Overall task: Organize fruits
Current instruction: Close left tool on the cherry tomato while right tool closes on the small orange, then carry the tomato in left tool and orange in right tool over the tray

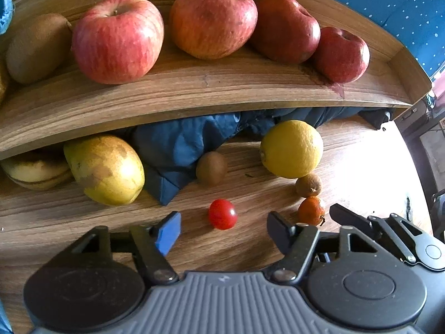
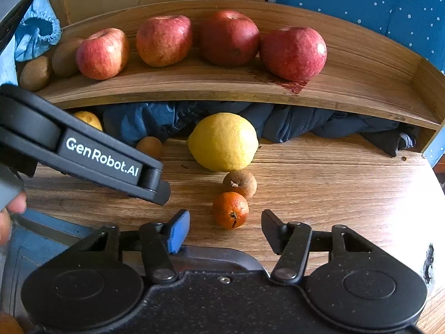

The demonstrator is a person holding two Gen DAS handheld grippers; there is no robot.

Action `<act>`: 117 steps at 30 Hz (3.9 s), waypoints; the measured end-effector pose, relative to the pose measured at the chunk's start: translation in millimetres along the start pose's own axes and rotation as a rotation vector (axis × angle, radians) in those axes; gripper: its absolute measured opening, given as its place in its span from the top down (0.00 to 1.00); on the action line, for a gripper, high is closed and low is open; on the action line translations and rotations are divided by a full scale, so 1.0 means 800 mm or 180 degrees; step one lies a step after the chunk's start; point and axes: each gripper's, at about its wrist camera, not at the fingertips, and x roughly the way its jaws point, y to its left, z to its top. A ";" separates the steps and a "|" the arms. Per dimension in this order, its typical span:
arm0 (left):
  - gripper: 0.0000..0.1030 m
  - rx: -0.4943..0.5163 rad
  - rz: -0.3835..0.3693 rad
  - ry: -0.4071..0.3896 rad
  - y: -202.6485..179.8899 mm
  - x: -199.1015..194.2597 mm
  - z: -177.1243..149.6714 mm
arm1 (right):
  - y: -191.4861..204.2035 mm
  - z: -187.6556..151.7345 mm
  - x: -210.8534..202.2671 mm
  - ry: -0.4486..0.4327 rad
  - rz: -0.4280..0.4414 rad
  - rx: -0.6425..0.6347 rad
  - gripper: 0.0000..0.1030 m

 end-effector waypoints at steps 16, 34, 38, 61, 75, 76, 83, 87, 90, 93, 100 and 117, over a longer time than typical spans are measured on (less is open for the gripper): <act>0.54 -0.0076 -0.0057 -0.0019 0.003 0.003 0.001 | -0.001 0.003 0.006 0.0035 -0.0009 0.0012 0.60; 0.76 -0.0148 -0.0076 -0.0037 0.007 0.000 0.000 | 0.001 0.002 0.003 0.0007 0.0012 -0.0006 0.70; 0.76 -0.0150 -0.0084 -0.0044 0.008 -0.002 -0.002 | 0.002 -0.001 -0.002 -0.0015 0.0060 -0.0024 0.70; 0.76 -0.0054 -0.0043 -0.0174 -0.015 -0.040 -0.042 | 0.010 -0.027 -0.059 -0.0284 0.0250 -0.0157 0.70; 0.76 0.0025 -0.0036 -0.0161 -0.045 -0.054 -0.089 | 0.007 -0.071 -0.098 -0.0295 0.0331 -0.0241 0.70; 0.76 0.0037 -0.0033 -0.0159 -0.047 -0.055 -0.092 | 0.007 -0.075 -0.100 -0.0290 0.0331 -0.0244 0.70; 0.76 0.0065 -0.0004 -0.0139 -0.058 -0.063 -0.115 | 0.002 -0.098 -0.113 -0.0266 0.0363 -0.0275 0.70; 0.76 0.0052 0.0008 -0.0113 -0.062 -0.068 -0.128 | 0.003 -0.108 -0.119 -0.0258 0.0400 -0.0323 0.70; 0.76 0.0043 0.0016 -0.0101 -0.064 -0.071 -0.137 | 0.005 -0.114 -0.124 -0.0250 0.0427 -0.0359 0.70; 0.76 0.0026 0.0022 -0.0083 -0.066 -0.071 -0.145 | 0.006 -0.121 -0.128 -0.0239 0.0450 -0.0387 0.70; 0.76 -0.0010 0.0017 -0.0013 -0.068 -0.071 -0.161 | 0.005 -0.137 -0.136 -0.0173 0.0491 -0.0416 0.70; 0.76 0.0061 0.0043 0.0092 -0.082 -0.074 -0.175 | -0.004 -0.170 -0.150 -0.0065 0.0511 -0.0418 0.70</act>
